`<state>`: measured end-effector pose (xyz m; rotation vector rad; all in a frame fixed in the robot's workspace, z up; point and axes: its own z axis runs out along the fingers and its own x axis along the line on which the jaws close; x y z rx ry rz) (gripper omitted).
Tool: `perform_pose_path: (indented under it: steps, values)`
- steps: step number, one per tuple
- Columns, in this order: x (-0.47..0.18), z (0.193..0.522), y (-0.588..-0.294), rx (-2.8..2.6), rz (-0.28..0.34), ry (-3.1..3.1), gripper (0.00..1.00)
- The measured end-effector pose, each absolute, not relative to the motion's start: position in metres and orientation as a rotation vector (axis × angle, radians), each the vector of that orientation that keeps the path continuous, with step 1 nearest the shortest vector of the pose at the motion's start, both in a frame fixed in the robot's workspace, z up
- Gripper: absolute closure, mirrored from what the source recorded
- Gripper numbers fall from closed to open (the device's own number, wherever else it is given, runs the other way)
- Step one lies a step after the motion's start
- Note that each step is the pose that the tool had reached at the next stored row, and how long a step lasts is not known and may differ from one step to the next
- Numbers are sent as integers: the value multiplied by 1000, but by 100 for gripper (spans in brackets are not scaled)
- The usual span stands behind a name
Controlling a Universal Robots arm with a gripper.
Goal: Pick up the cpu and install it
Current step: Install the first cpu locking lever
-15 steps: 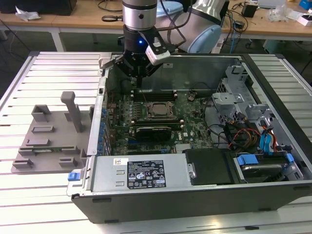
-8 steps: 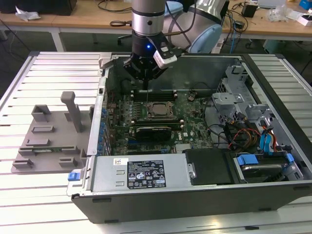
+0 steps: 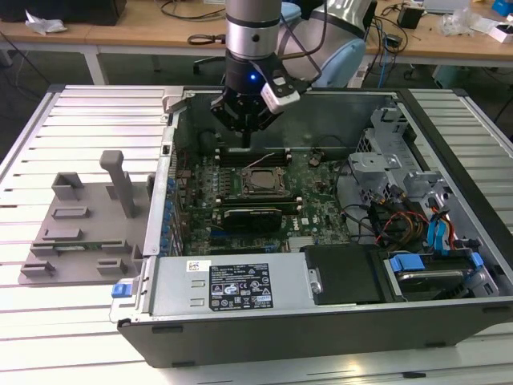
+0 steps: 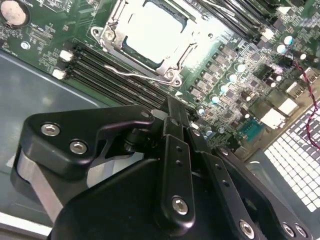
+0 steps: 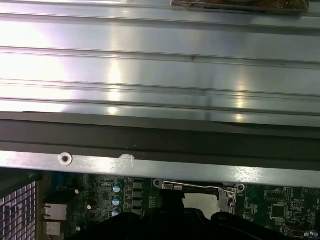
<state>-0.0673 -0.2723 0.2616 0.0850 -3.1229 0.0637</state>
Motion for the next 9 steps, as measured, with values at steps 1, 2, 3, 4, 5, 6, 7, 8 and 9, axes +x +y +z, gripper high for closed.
perform_pose_path:
  steps: [1,2,3,4,5,6,7,8,9]
  values:
    - [-67,262,-272,85,64,-3123,89]
    - [-66,261,-272,85,63,-3123,89]
    - [-66,261,-272,85,63,-3123,89]
    - [-66,261,-273,85,61,-3123,89]
    - [-66,260,-273,85,60,-3123,89]
    - [-66,259,-273,85,59,-3123,89]
    - [-66,259,-273,85,59,-3122,89]
    - [-66,259,-273,85,59,-3122,89]
    - [-66,259,-273,85,59,-3122,89]
